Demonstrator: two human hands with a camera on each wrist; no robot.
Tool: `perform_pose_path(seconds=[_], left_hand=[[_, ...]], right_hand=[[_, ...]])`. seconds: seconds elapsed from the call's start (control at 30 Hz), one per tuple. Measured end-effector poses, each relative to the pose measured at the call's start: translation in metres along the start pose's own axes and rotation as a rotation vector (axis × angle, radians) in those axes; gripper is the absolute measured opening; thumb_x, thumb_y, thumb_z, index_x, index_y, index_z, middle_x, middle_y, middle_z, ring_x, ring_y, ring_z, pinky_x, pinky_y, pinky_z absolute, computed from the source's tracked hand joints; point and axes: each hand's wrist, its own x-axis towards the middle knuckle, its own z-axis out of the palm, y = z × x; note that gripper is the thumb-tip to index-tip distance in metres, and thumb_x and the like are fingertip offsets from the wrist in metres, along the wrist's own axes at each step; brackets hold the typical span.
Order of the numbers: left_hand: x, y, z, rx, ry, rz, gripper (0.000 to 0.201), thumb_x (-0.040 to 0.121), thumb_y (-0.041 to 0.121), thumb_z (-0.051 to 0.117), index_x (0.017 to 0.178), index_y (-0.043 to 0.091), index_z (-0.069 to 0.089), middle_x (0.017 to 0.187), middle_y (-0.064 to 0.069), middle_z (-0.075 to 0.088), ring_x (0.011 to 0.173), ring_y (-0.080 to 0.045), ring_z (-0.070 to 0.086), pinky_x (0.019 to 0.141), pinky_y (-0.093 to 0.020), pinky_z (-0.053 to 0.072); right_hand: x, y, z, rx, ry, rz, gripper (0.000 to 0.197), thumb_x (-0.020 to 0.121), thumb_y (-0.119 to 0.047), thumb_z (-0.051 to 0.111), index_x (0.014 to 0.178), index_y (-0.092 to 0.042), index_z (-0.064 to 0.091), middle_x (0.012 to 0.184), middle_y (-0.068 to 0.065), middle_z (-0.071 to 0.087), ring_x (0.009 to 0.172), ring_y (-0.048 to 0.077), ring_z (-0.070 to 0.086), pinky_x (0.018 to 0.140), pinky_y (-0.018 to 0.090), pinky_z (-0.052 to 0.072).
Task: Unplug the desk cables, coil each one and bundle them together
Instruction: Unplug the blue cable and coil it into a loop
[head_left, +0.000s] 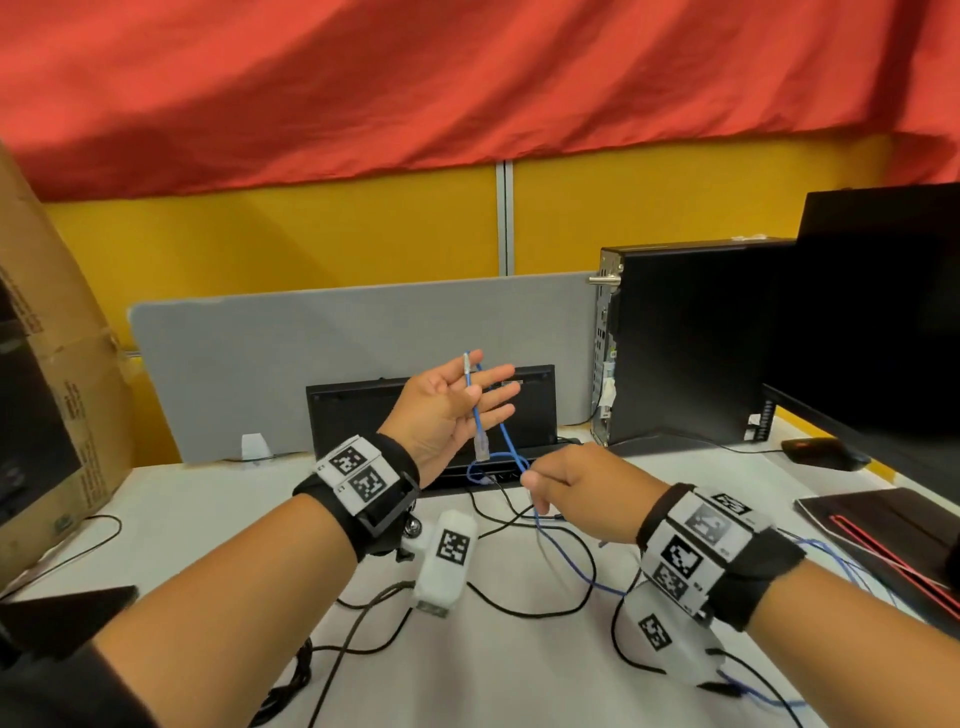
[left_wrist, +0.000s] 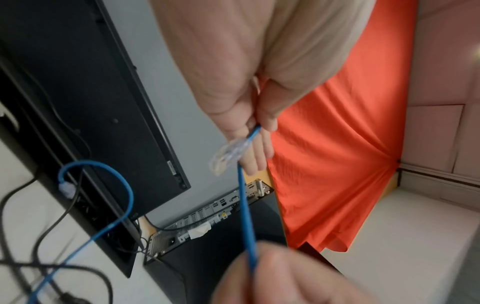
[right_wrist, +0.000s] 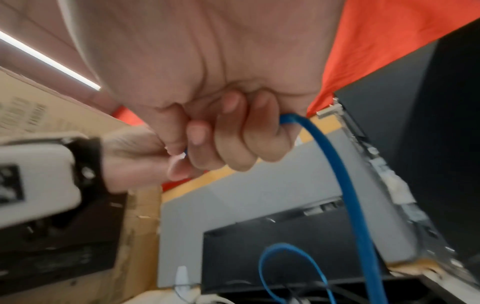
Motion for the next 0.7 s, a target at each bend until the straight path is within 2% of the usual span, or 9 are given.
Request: perform_pose_path(seconds=[0.07,0.17,0.23,0.3,0.4,0.43,0.5,0.57,0.7], left_hand=[[0.001,-0.006,0.001,0.033,0.032,0.011,0.05,0.099,-0.008,0.036,0.147,0.003,0.03,0.124,-0.016,0.062,0.118,-0.032,0.061,0.098,-0.044,0.051],[0.0,-0.012,0.005,0.173,0.019,-0.015,0.049,0.1,-0.008,0.034,0.147,0.006,0.033,0.124,-0.015,0.064,0.119,-0.029,0.061,0.106,-0.048,0.043],[-0.004,-0.012,0.01,0.262,-0.033,-0.049,0.046,0.1,-0.008,0.033,0.144,0.006,0.037,0.118,-0.015,0.069,0.11,-0.025,0.066,0.104,-0.044,0.046],[-0.009,-0.011,0.017,0.326,-0.095,-0.1,0.044,0.099,-0.009,0.036,0.141,0.003,0.041,0.108,-0.013,0.073,0.095,-0.021,0.07,0.094,-0.037,0.053],[-0.019,-0.008,0.022,0.359,-0.245,-0.177,0.04,0.095,-0.013,0.034,0.131,-0.007,0.052,0.109,-0.027,0.067,0.1,-0.037,0.067,0.098,-0.046,0.051],[-0.022,-0.006,0.022,0.364,-0.282,-0.205,0.04,0.094,-0.013,0.033,0.127,-0.008,0.055,0.103,-0.03,0.067,0.096,-0.041,0.068,0.098,-0.048,0.05],[-0.025,-0.003,0.022,0.378,-0.272,-0.253,0.04,0.094,-0.01,0.032,0.124,-0.005,0.059,0.081,-0.024,0.067,0.072,-0.033,0.068,0.094,-0.046,0.051],[-0.026,-0.003,0.02,0.35,-0.239,-0.287,0.042,0.093,-0.006,0.03,0.123,-0.004,0.06,0.063,-0.013,0.053,0.053,-0.021,0.052,0.094,-0.047,0.047],[-0.027,0.0,0.022,0.224,-0.212,-0.349,0.035,0.096,0.007,0.032,0.108,-0.001,0.064,0.052,-0.001,0.029,0.044,-0.013,0.025,0.104,-0.057,0.043]], right_hand=[[-0.002,-0.011,-0.006,0.033,-0.009,-0.034,0.037,0.099,-0.035,0.044,0.072,-0.022,0.065,0.063,-0.008,0.055,0.063,0.008,0.053,0.071,0.031,0.049],[-0.005,-0.021,-0.015,0.099,-0.029,-0.051,0.032,0.098,-0.03,0.048,0.069,-0.027,0.062,0.06,-0.009,0.054,0.059,0.003,0.05,0.063,0.024,0.044],[-0.005,-0.024,-0.023,0.152,-0.008,-0.068,0.032,0.098,-0.026,0.049,0.069,-0.026,0.062,0.057,-0.015,0.057,0.052,-0.001,0.047,0.057,0.018,0.036],[-0.005,-0.024,-0.029,0.224,0.046,-0.071,0.033,0.099,-0.025,0.05,0.069,-0.021,0.063,0.059,-0.009,0.059,0.044,0.001,0.041,0.054,0.017,0.034],[-0.002,-0.02,-0.036,0.343,0.201,-0.077,0.032,0.095,-0.024,0.059,0.069,-0.006,0.066,0.049,-0.007,0.052,0.042,0.0,0.043,0.048,0.012,0.036],[0.0,-0.017,-0.038,0.362,0.25,-0.078,0.032,0.092,-0.025,0.064,0.068,-0.003,0.066,0.052,-0.004,0.056,0.047,-0.001,0.048,0.052,0.014,0.041],[0.003,-0.012,-0.039,0.366,0.313,-0.065,0.031,0.085,-0.031,0.072,0.069,-0.004,0.067,0.055,-0.001,0.058,0.049,0.0,0.048,0.055,0.017,0.045],[0.006,-0.007,-0.037,0.354,0.353,-0.07,0.028,0.08,-0.033,0.076,0.069,-0.009,0.069,0.047,-0.01,0.049,0.044,0.002,0.042,0.048,0.012,0.036],[0.014,-0.003,-0.026,0.247,0.454,-0.089,0.021,0.08,-0.039,0.074,0.068,-0.021,0.07,0.047,-0.015,0.051,0.048,0.002,0.044,0.05,0.015,0.037]])
